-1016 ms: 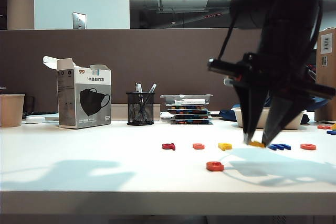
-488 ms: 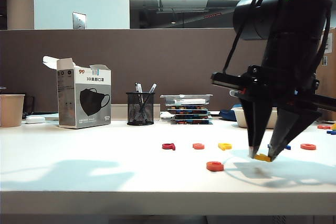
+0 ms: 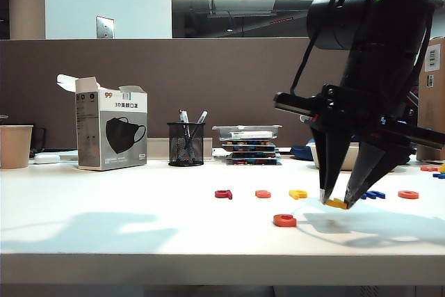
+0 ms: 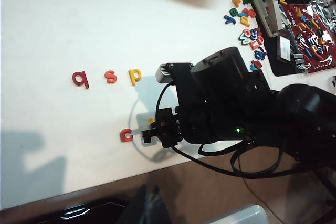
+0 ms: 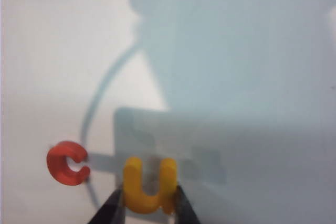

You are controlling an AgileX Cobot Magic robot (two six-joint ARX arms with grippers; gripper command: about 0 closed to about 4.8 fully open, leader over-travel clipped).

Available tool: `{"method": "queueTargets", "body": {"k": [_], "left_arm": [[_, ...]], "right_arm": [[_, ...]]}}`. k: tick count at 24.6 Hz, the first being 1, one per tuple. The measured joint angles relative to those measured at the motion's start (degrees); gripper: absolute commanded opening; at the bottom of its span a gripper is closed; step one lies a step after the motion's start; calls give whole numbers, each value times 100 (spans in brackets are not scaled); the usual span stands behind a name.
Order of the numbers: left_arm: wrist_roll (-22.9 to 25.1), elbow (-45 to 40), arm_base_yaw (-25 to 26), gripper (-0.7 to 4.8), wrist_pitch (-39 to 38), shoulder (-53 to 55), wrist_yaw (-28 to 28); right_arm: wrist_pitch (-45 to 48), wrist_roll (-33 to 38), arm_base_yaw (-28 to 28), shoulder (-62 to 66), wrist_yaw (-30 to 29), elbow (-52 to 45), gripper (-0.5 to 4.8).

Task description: Select the appropriate letters from the row of letter magnets placed on the table to arrange into the word "cup".

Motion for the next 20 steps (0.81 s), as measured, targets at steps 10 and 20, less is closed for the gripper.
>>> {"method": "queueTargets", "body": {"k": [10, 20], "left_arm": [[0, 0, 0, -5, 0, 0, 0], [0, 0, 0, -5, 0, 0, 0]], "right_arm": [[-42, 44, 114, 133, 146, -74, 107], [-63, 66, 131, 133, 258, -74, 107]]}}
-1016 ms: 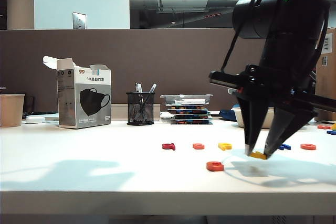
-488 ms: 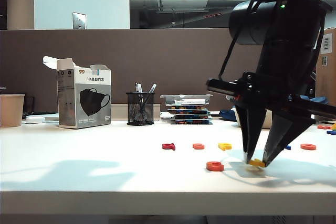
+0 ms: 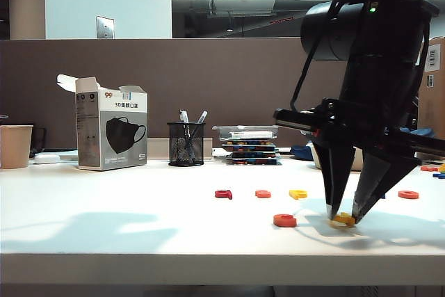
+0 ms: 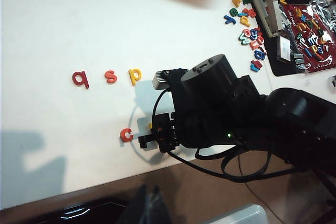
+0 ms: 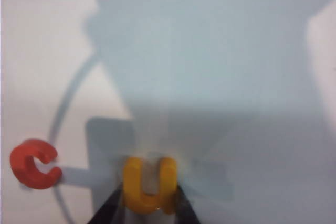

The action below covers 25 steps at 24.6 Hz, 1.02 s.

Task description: Select the appropriate letters from the row of letter magnets placed on the table to arrange into the word "cup".

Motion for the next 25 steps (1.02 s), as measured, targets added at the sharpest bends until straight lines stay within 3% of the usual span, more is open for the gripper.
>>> {"method": "queueTargets", "body": {"k": [17, 20, 25], "left_arm": [[0, 0, 0, -5, 0, 0, -2], [0, 0, 0, -5, 0, 0, 0], [2, 0, 0, -5, 0, 0, 0]], "right_arm": [[72, 33, 223, 109, 98, 46, 108], [70, 33, 223, 109, 101, 46, 153], [114, 35, 223, 111, 107, 48, 174]]}}
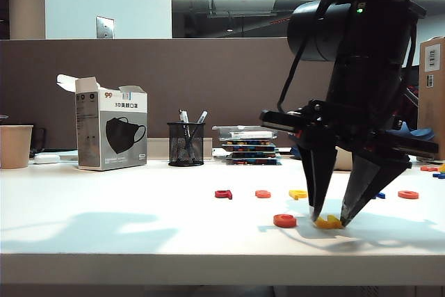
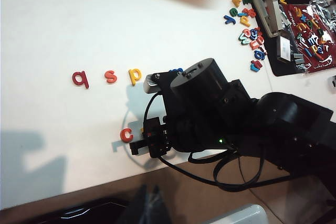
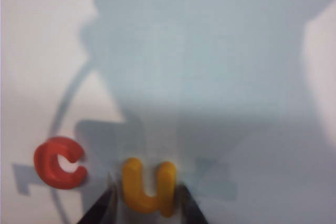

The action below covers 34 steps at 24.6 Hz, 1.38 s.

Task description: Select the appropriate letters from the row of letter magnets placed on the table to arrange into the word "cup".

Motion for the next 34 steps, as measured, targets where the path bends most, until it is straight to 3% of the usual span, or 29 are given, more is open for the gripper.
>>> {"method": "queueTargets", "body": {"k": [2, 15, 29, 34], "left_arm": [[-2, 0, 0, -5, 0, 0, 0], [-2, 0, 0, -5, 0, 0, 0], [0, 0, 0, -5, 0, 0, 0], [-2, 0, 0, -5, 0, 0, 0]], "right_arm": [[7, 0, 0, 0, -4, 0, 214], [-125, -2, 0, 37, -9, 116, 216], [-1150, -334, -24, 61, 70, 1862, 216], [-1766, -424, -98, 59, 413, 2660, 216]]}}
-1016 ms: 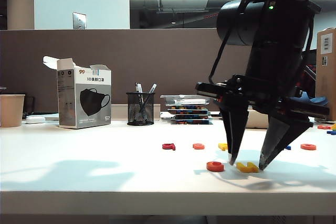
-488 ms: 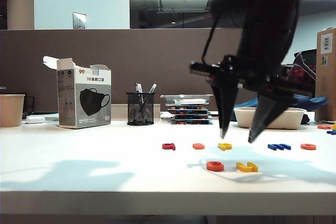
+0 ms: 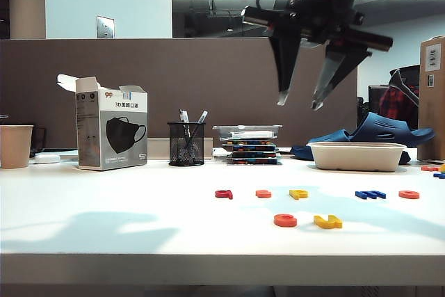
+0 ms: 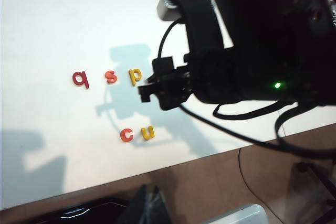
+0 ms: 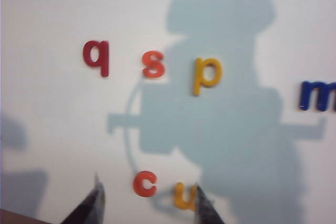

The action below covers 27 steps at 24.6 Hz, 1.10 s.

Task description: Select the appropriate letters from the row of letter magnets placed on the table to arrange into the word "cup".

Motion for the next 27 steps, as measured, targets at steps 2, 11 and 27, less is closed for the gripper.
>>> {"method": "queueTargets", "body": {"k": [2, 11, 27], "left_arm": [[0, 0, 0, -5, 0, 0, -2], [0, 0, 0, -5, 0, 0, 0], [0, 0, 0, -5, 0, 0, 0]], "right_arm": [[-286, -24, -35, 15, 173, 223, 216], [-428, -372, -157, 273, 415, 422, 275], [-584, -938, -190, 1696, 538, 1261, 274]]}}
